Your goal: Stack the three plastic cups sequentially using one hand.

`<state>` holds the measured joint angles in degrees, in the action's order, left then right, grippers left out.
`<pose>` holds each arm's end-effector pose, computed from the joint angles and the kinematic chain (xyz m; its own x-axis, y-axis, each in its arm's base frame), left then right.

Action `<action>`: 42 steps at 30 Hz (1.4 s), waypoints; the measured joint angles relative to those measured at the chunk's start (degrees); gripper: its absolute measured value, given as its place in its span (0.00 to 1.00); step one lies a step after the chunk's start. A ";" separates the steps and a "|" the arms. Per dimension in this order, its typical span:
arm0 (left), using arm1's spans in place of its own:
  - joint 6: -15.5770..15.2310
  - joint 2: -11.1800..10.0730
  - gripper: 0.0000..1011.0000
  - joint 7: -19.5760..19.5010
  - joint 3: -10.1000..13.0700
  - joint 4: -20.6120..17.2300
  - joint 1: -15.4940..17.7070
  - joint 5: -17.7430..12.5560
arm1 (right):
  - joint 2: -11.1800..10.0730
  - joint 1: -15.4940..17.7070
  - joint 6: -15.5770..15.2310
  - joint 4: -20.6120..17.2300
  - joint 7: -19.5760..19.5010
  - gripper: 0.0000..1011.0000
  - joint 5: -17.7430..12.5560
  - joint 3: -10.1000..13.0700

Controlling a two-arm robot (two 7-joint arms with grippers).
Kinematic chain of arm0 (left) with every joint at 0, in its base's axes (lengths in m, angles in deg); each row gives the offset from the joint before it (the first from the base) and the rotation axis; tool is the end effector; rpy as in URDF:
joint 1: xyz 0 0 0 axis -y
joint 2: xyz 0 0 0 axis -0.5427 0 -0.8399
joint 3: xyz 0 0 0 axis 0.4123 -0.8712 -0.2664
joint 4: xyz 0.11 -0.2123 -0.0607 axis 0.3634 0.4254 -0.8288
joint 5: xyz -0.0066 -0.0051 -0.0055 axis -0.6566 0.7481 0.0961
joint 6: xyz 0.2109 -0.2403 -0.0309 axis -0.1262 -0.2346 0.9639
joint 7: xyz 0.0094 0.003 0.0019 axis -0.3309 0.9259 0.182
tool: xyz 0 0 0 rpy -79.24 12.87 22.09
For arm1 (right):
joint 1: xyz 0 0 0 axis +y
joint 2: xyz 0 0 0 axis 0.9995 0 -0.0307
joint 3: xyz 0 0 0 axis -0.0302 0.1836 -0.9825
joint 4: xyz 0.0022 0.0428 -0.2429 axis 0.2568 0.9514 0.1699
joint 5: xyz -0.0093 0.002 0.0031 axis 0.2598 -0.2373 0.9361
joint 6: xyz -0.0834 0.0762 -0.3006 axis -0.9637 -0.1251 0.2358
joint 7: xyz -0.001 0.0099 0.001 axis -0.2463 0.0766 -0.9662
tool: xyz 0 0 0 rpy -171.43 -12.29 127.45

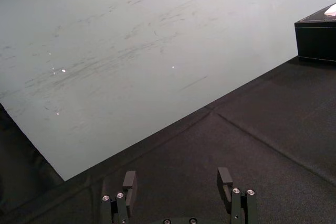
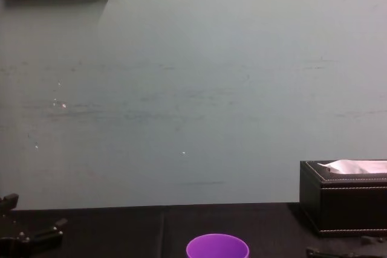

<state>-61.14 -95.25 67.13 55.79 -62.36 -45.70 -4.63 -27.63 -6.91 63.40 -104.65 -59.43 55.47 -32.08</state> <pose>0.3628 0.0547 -0.2695 0.2921 0.8803 0.3739 -0.9553 0.2872 0.0702 0.3480 0.0243 -0.2433 0.2729 -0.9609 0.0462 0.9261 0.2494 -0.2831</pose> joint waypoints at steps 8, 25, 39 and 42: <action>0.00 0.00 0.99 0.00 0.00 0.00 0.00 0.00 | 0.00 0.00 0.00 0.00 -0.02 0.99 0.00 0.00; 0.00 0.00 0.99 0.00 0.00 0.00 0.00 0.00 | 0.00 0.00 0.00 0.00 -0.02 0.99 0.00 0.00; 0.00 0.00 0.99 0.00 0.00 0.00 0.00 0.00 | 0.00 0.00 0.00 0.01 -0.02 0.99 0.00 0.00; 0.00 0.00 0.99 0.00 0.00 0.00 0.00 0.00 | 0.00 0.00 0.00 0.01 -0.02 0.99 0.00 0.00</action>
<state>-61.14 -95.25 67.13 55.79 -62.36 -45.70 -4.63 -27.63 -6.90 63.40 -104.64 -59.45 55.47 -32.08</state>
